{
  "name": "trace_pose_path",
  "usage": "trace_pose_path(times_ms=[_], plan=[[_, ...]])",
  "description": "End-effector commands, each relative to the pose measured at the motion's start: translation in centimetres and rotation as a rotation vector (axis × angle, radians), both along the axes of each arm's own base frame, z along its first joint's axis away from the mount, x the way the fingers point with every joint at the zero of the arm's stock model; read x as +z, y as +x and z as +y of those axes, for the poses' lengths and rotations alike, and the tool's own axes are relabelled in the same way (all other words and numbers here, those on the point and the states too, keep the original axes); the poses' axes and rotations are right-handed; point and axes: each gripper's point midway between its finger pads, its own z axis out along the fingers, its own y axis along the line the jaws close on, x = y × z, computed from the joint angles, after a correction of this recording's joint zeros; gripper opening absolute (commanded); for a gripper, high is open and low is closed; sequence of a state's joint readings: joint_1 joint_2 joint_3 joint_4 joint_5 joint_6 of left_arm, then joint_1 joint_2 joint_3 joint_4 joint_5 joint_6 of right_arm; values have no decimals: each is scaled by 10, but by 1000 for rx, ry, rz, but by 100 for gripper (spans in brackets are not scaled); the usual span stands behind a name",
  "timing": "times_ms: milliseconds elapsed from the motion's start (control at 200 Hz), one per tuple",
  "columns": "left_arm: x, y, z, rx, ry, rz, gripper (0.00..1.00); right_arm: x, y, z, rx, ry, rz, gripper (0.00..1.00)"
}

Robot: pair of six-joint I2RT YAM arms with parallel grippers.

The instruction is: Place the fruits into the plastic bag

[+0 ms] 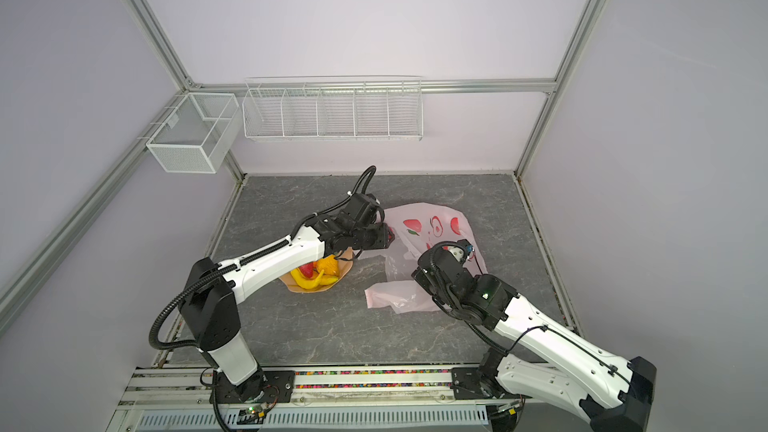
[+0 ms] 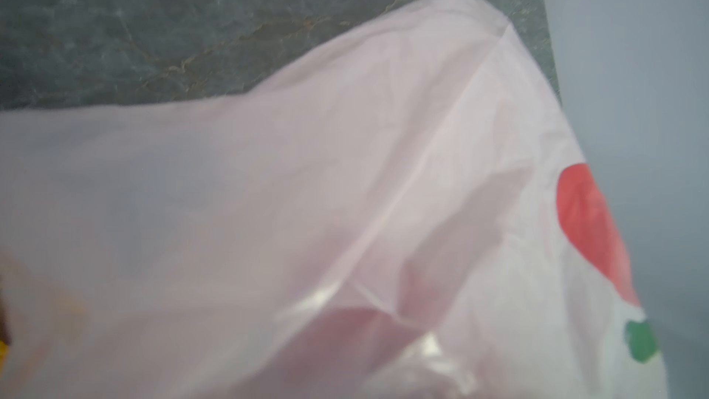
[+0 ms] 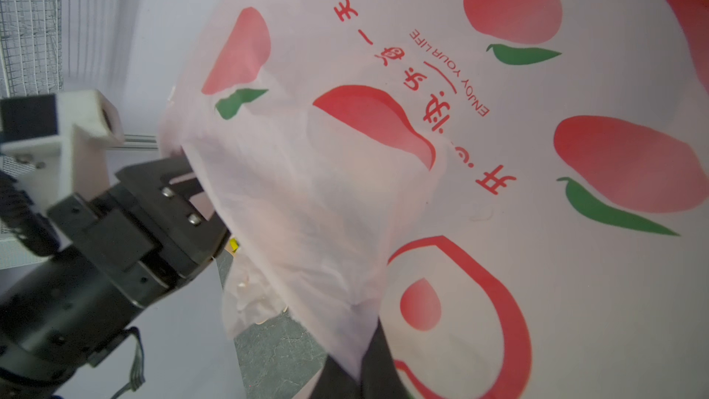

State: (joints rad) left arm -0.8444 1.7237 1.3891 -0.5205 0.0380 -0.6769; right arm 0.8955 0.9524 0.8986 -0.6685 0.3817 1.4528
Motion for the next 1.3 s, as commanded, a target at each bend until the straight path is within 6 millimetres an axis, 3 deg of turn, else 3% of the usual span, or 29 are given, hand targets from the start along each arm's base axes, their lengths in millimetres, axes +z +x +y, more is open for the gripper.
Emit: trace_pose_path(times_ms=[0, 345, 565, 585, 670, 970, 1080, 1295], plan=[[11, -13, 8, 13, -85, -8, 8, -6, 7, -2, -65, 20, 8, 6], [-4, -51, 29, -3, -175, 49, 8, -10, 15, 0, -117, 42, 22, 6], [24, -71, 31, -48, -282, 23, 8, -10, 15, 1, -139, 64, 31, 6], [26, -73, 31, -56, -291, 19, 8, -21, 12, -2, -142, 44, 45, 6], [30, -84, 31, -88, -317, 22, 8, -22, 13, -2, -150, 49, 47, 6], [5, -128, 37, -192, -174, 39, 9, -22, 17, 4, -144, 59, 44, 6], [-7, -133, 50, -167, -111, 36, 8, -19, 19, 5, -146, 64, 36, 6], [2, -139, 68, -157, -67, -51, 8, -20, 18, 6, -140, 63, 37, 6]])
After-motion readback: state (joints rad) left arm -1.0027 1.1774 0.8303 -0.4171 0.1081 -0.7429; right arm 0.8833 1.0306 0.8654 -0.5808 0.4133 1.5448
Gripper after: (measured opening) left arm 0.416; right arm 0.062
